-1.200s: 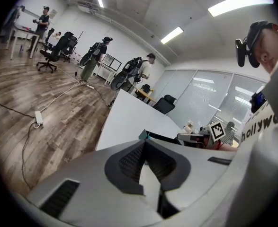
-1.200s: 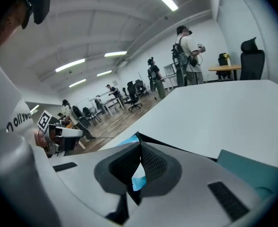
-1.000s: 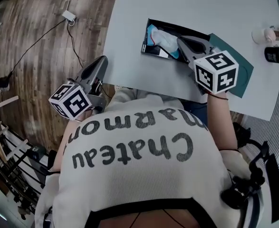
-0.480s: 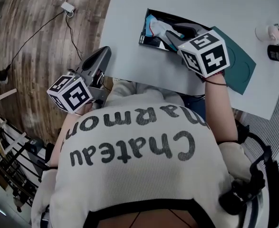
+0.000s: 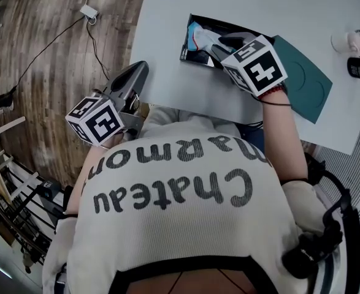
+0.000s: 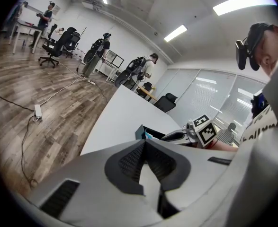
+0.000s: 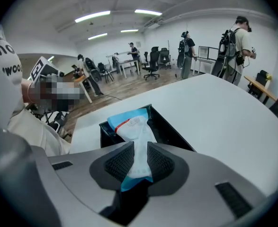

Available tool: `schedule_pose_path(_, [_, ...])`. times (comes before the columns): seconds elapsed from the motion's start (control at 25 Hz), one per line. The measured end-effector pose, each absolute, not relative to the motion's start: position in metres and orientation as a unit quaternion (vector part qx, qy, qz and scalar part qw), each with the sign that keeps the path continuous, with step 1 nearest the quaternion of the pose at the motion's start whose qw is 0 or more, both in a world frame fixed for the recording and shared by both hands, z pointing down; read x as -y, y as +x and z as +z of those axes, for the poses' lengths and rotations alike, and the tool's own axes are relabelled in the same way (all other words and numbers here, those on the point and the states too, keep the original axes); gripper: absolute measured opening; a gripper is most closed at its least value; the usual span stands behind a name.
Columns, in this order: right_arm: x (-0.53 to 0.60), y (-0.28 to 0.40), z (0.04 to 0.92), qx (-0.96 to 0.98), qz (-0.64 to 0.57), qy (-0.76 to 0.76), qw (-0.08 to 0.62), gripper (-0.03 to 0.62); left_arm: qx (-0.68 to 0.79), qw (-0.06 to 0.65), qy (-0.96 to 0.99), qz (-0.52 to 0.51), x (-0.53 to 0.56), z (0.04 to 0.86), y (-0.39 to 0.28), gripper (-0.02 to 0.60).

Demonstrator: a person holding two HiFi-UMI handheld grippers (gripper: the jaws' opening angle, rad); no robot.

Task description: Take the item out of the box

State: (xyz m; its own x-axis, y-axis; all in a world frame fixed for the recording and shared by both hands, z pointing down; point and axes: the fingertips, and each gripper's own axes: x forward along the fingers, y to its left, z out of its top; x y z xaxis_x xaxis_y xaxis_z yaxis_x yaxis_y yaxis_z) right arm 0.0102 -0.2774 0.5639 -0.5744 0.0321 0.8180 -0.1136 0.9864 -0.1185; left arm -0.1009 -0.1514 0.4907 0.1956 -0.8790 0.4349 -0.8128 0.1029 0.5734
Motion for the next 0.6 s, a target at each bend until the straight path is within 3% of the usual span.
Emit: schedule_pose_path(0.6, [0.2777,0.0087,0.5617,0.878,0.098,0.032,0.468,0.048,0.632,0.388,0.669,-0.049,0.1574,0.4879,-0.0995,-0.011])
